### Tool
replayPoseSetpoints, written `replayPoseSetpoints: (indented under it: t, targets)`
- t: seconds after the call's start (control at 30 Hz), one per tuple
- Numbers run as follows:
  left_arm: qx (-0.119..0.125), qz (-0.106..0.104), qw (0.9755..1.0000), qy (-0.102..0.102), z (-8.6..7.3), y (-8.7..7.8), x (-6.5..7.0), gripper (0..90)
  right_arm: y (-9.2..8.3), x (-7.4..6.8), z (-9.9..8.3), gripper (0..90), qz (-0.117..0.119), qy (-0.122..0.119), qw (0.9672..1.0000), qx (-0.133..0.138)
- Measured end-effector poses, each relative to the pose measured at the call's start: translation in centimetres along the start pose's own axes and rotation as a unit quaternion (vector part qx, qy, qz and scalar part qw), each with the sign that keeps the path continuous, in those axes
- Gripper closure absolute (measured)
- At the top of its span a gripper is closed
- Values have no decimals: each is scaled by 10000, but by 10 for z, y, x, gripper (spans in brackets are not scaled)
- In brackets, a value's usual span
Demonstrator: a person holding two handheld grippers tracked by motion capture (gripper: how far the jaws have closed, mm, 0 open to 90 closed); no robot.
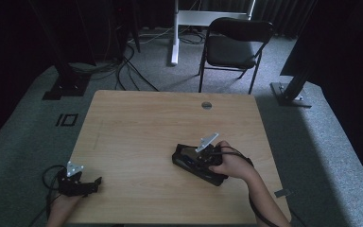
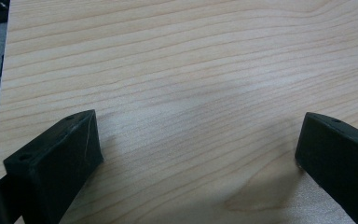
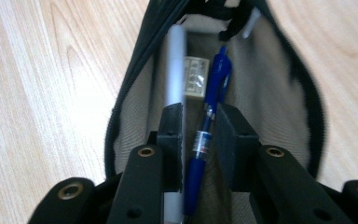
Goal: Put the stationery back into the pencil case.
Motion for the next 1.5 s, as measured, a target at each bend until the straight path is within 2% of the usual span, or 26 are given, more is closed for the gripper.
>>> replayPoseSetpoints:
  t: [0.23,0.4,0.53,0.73,0.77,0.9,1.07,1.2,1.5]
  targets:
    - [0,0,10000,0,0,0,0,3,-18,6,6,705,-38,28,9993,383]
    - [0,0,10000,-1,0,0,0,3,-27,8,11,694,28,49,9978,658]
    - [-1,0,10000,0,0,0,0,3,-31,8,14,675,77,56,9966,821]
    - [0,0,10000,-1,0,0,0,3,-31,9,15,646,42,64,9961,881]
    - [-1,0,10000,0,0,0,0,3,-32,12,17,636,-30,102,9951,982]
    - [0,0,10000,-1,0,0,0,3,-34,15,18,634,-87,142,9940,1079]
    - [0,0,10000,0,0,0,0,3,-37,18,19,615,-193,312,9912,1275]
    - [-4,2,10000,2,0,0,0,3,-40,24,20,577,-302,541,9877,1434]
    - [0,1,10000,0,0,0,0,3,-44,36,17,539,-492,840,9824,1593]
Point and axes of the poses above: each handheld gripper's, and its own axes: y roughly forward along the jaws, z roughly out of its top, x roughly to its right, the point moved 9 cm from there along y, roughly forward along the jaws, and after that the axes turned 1 degree about -y, right-handed, at the moved point
